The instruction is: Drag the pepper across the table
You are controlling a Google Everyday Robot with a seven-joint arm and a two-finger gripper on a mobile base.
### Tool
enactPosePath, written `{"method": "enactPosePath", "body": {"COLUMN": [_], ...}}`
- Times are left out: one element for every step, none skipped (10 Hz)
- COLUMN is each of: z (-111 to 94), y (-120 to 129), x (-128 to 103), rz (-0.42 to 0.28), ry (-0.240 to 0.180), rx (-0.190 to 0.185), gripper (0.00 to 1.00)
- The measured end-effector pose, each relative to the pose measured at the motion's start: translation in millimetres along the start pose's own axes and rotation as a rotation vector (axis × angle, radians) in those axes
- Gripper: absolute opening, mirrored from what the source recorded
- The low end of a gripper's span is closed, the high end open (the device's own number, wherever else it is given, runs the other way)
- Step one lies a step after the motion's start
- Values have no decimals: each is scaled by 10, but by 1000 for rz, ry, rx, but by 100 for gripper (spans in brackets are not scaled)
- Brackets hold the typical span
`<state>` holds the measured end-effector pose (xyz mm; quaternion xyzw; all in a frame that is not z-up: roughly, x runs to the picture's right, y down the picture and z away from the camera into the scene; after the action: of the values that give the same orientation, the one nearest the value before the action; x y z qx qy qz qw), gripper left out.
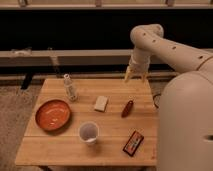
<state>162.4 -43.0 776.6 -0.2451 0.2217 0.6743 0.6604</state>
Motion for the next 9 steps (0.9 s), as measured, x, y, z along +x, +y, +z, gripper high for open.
{"method": "enactPosePath", "body": {"z": [99,201,304,401,558,670,803,931,1070], "y": [4,14,-12,-51,-119,-195,-341,-447,-495], "x": [-50,-114,-168,-214,-291,-376,-430,-443,-465], "rz": [10,19,33,47,69,91,118,144,157], "ry": [-6,-18,-25,-32,-32,-31,-19,2,33], "rx": [4,15,30,44,67,75,88,87,70], "gripper": [65,65,65,65,65,65,65,65,65]}}
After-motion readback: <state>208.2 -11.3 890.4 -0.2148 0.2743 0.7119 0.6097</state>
